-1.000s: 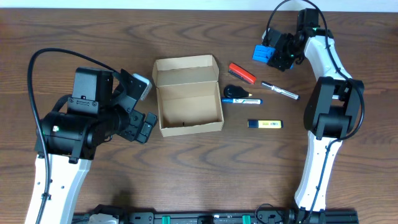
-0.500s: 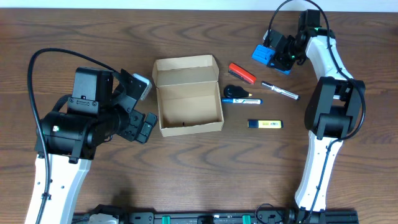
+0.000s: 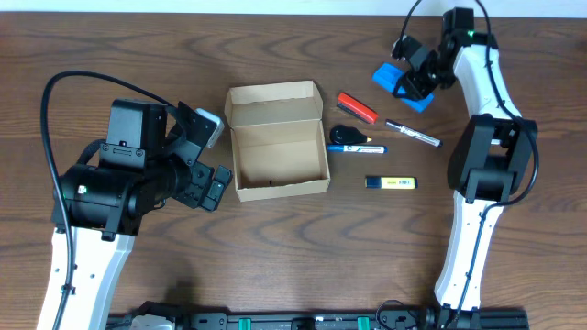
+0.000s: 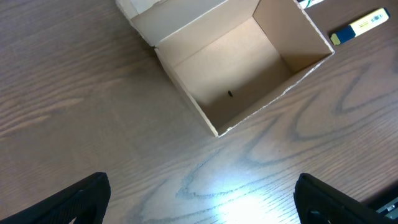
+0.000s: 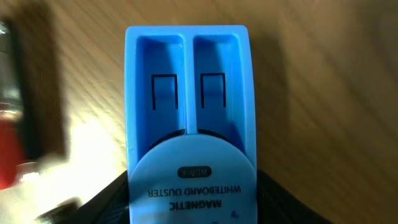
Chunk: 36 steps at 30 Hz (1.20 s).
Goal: Pack container
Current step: 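Carry the blue duster into the box and release it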
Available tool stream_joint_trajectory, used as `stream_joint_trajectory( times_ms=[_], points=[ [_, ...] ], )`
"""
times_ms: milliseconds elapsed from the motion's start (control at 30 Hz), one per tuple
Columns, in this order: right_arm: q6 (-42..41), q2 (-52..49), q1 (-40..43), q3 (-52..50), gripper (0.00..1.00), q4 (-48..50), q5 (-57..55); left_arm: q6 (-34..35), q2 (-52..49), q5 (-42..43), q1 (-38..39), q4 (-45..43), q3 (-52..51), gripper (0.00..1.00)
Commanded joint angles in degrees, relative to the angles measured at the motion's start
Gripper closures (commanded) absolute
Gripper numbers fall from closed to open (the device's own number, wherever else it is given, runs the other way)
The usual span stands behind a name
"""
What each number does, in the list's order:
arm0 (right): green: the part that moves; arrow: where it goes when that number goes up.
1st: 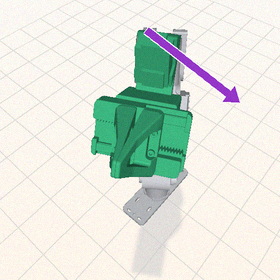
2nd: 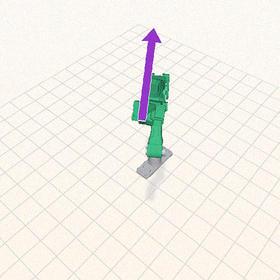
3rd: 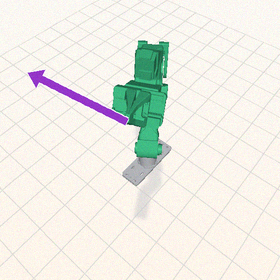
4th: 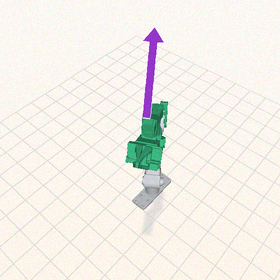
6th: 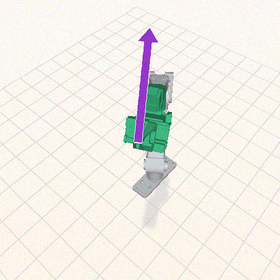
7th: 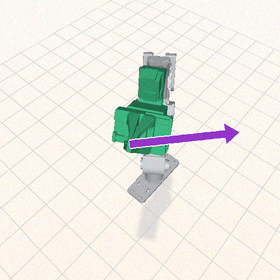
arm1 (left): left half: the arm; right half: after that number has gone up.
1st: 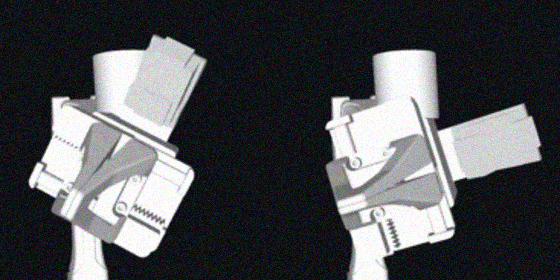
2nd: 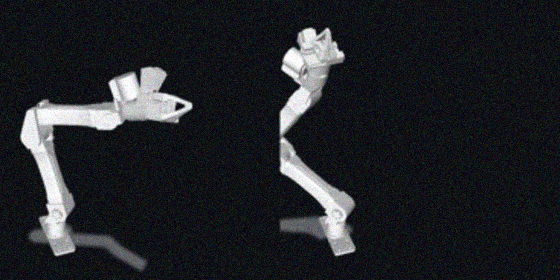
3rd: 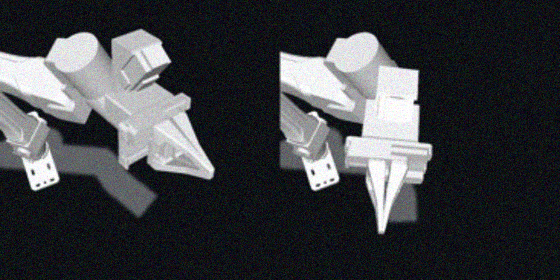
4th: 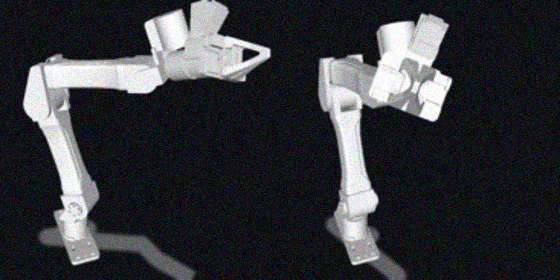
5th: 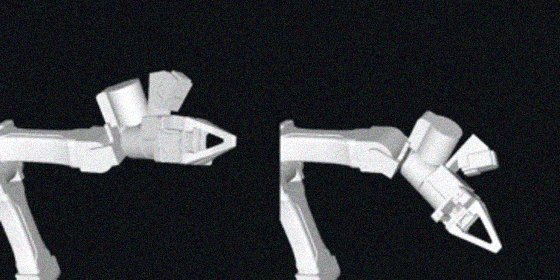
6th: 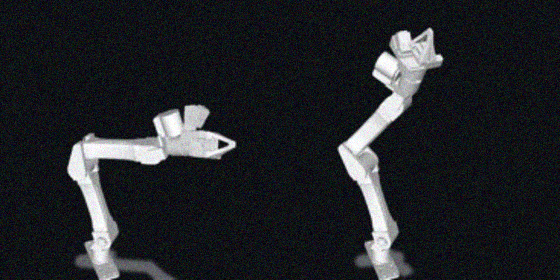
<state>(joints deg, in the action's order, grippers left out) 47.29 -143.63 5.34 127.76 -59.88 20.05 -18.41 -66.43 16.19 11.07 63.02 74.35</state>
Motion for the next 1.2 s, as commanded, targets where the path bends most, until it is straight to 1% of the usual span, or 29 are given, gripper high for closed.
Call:
stream_joint_trajectory(
  times_ms=[0,133,200,400,500,667,833,967,1033,1167],
  points=[
    [-2.73,2.67,-1.25,8.11,0.52,-4.28,4.63,-0.70,-0.20,0.35,-0.20,0.24,0.76,0.05],
    [-2.97,5.92,-3.74,14.86,0.53,-10.93,5.29,-0.70,-0.20,0.35,-0.20,0.22,0.76,0.05],
    [-3.17,7.93,-5.70,16.39,0.54,-13.03,5.29,-0.70,-0.20,0.35,-0.20,0.24,0.76,0.05],
    [-3.58,13.73,-13.75,16.65,0.55,-16.98,5.49,-0.70,-0.20,0.35,-0.20,0.24,0.76,0.05],
    [-3.54,14.88,-18.51,16.65,0.55,-18.97,5.44,-0.70,-0.20,0.35,-0.20,0.24,0.76,0.05],
    [-3.50,15.10,-26.71,16.61,0.59,-22.71,4.68,-0.70,-0.20,0.35,-0.20,0.24,0.76,0.05],
    [-3.19,15.08,-34.18,16.52,0.60,-25.42,-3.17,-0.70,-0.20,0.35,-0.20,0.24,0.76,0.05],
    [-2.43,15.04,-37.90,14.82,0.60,-27.30,-7.34,-0.70,-0.20,0.35,-0.20,0.24,0.76,0.05],
    [-2.36,15.04,-38.75,12.74,0.61,-27.54,-6.60,-0.70,-0.20,0.35,-0.20,0.22,0.76,0.05],
    [1.73,15.04,-40.04,6.47,0.63,-27.74,-3.52,-0.70,-0.20,0.35,-0.20,0.24,0.76,0.05]
  ],
)
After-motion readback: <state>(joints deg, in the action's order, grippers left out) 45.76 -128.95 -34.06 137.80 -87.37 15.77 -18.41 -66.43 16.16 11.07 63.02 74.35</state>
